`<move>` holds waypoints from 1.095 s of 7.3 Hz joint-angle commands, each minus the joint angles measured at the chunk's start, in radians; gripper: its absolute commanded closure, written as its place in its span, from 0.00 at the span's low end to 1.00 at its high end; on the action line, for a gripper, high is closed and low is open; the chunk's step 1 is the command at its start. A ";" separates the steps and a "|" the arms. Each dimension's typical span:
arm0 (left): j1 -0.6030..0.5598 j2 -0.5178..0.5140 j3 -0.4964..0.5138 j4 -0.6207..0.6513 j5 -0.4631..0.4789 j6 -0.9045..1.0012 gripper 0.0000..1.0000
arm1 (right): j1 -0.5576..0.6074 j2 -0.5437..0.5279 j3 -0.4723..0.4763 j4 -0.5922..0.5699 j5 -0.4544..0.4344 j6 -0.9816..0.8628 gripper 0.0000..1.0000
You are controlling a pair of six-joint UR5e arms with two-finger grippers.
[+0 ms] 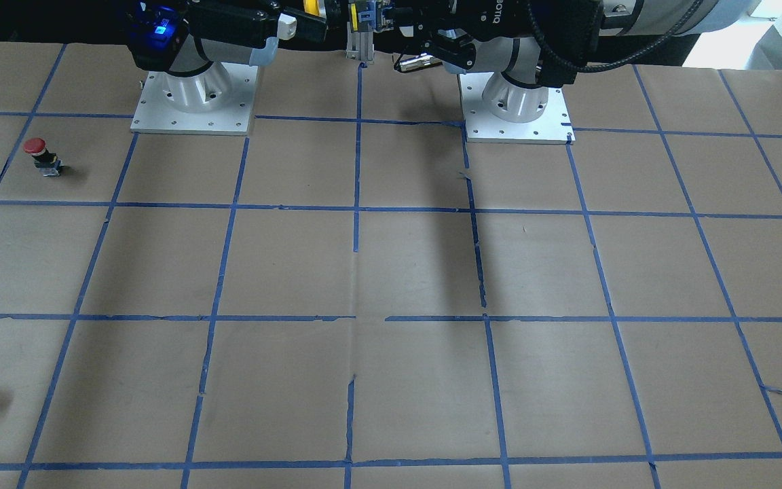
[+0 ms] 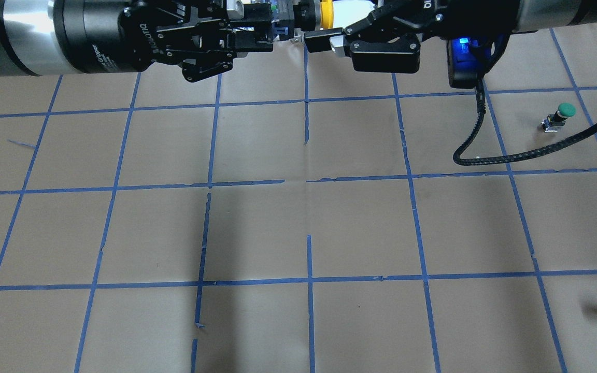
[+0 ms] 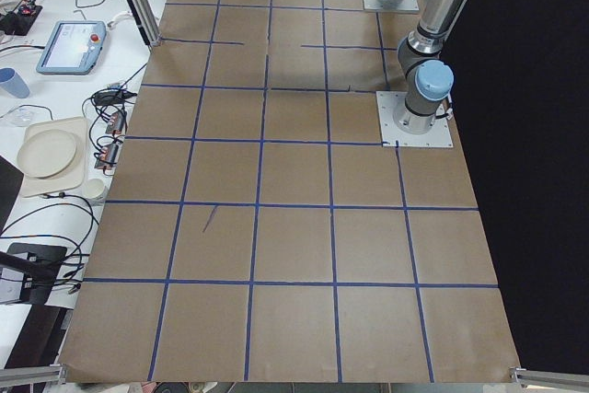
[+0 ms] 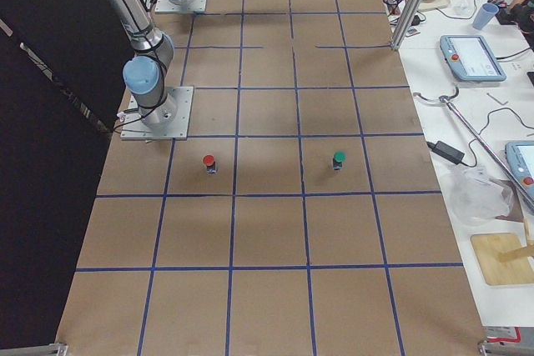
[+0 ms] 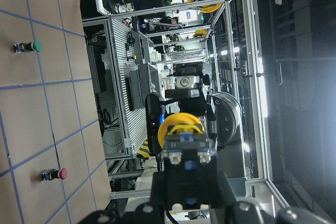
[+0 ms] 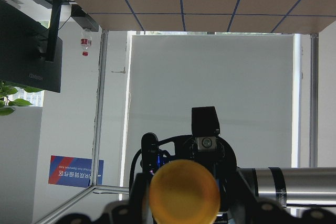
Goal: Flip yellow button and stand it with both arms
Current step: 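Open the left gripper and pull it back while the right gripper holds the button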
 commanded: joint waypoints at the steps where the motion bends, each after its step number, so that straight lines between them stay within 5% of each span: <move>1: -0.001 0.003 -0.002 0.000 0.001 0.000 0.90 | -0.001 0.000 0.000 0.002 0.004 0.000 0.91; 2: -0.001 0.003 0.000 0.000 0.003 -0.001 0.68 | -0.001 0.000 0.000 0.000 0.004 0.000 0.93; 3: -0.001 0.005 0.000 0.000 0.009 -0.004 0.01 | -0.001 0.000 0.000 0.000 0.004 0.000 0.93; 8: 0.041 -0.010 0.028 0.011 0.126 -0.046 0.00 | -0.034 0.002 -0.007 -0.013 -0.040 0.002 0.94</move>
